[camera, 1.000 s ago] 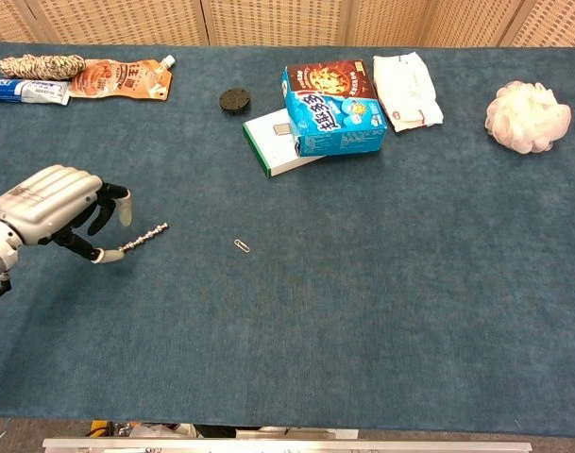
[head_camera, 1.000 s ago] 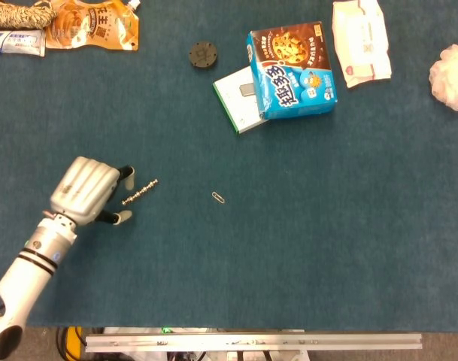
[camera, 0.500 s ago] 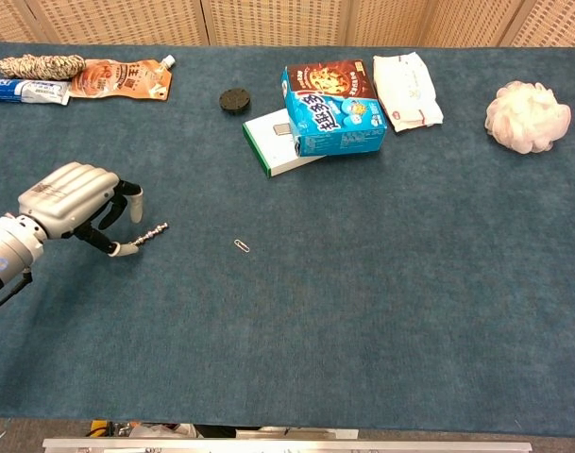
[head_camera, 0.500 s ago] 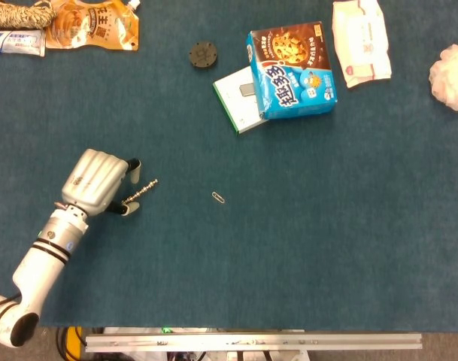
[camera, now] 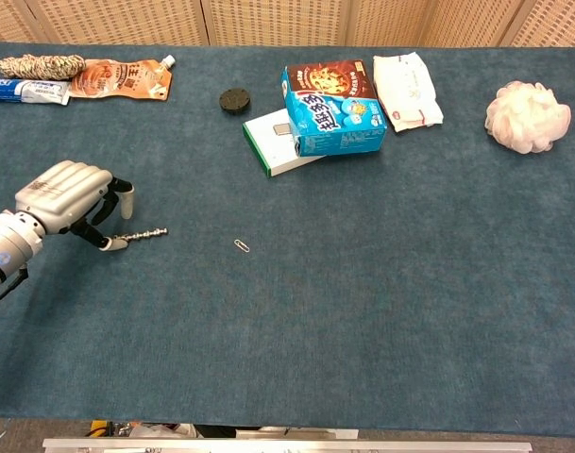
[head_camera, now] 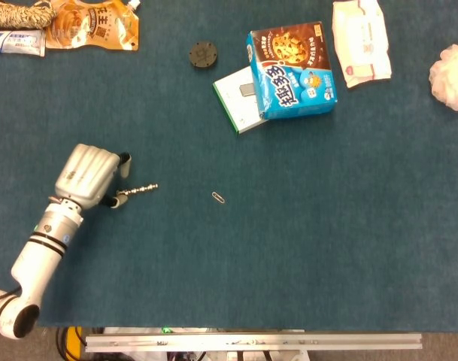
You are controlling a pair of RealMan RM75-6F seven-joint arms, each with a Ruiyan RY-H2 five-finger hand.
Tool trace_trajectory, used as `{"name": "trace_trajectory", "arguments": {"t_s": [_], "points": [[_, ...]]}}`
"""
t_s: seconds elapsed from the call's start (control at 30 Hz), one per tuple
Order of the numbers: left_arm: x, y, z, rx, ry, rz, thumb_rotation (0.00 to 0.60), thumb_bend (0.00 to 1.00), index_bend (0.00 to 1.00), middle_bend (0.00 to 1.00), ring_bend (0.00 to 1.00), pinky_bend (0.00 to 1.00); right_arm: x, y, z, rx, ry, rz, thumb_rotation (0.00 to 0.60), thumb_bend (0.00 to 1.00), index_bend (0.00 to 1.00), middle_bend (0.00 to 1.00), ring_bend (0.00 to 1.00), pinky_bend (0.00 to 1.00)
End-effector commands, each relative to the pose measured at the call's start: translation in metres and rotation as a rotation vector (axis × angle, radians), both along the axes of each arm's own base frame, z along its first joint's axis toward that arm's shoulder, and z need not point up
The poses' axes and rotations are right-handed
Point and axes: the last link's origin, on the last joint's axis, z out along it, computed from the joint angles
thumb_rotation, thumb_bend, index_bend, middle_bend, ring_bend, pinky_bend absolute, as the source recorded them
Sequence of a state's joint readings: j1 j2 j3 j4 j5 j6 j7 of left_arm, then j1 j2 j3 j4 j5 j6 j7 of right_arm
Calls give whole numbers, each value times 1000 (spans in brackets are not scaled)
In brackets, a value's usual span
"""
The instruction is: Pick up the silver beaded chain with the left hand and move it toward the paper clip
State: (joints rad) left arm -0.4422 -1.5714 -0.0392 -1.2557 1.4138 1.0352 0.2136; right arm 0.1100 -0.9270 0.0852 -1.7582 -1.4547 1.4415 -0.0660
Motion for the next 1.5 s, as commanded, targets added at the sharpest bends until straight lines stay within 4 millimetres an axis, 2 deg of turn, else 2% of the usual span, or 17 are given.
{"name": "trace_trajectory", "arguments": {"t_s": [0.03, 0.2, 0.37, 0.57, 0.8, 1.13, 1.5], "points": [[-3, 5, 5, 26, 3, 6, 600, 113, 524, 790, 792, 891, 0, 0, 0, 0, -1, -1, 600, 268, 474, 522, 416, 453], [-6, 15, 7, 56, 11, 31, 600, 112, 524, 790, 792, 891, 0, 0, -1, 2, -2, 0, 600, 268, 474, 522, 416, 453], [0, 23, 8, 80, 6, 33, 600, 112, 514, 790, 792, 891, 1, 1, -1, 3, -4, 7, 600, 268, 474, 522, 416, 453], [7, 13, 14, 68, 14, 27, 600, 113, 494, 799, 799, 891, -1, 3, 1, -7, -7, 1, 600, 268, 474, 522, 416, 453], [22, 0, 4, -5, -18, 54, 600, 136, 496, 807, 808, 897, 0, 3, 2, -1, -12, 11, 600, 268, 474, 522, 417, 453], [34, 7, -8, -21, 11, 77, 600, 296, 488, 817, 818, 903, -5, 6, 3, -11, -22, 4, 600, 268, 474, 522, 416, 453], [38, 5, -13, -48, 43, 81, 600, 298, 483, 818, 819, 903, -6, 8, 6, -18, -25, 8, 600, 268, 474, 522, 416, 453]]}}
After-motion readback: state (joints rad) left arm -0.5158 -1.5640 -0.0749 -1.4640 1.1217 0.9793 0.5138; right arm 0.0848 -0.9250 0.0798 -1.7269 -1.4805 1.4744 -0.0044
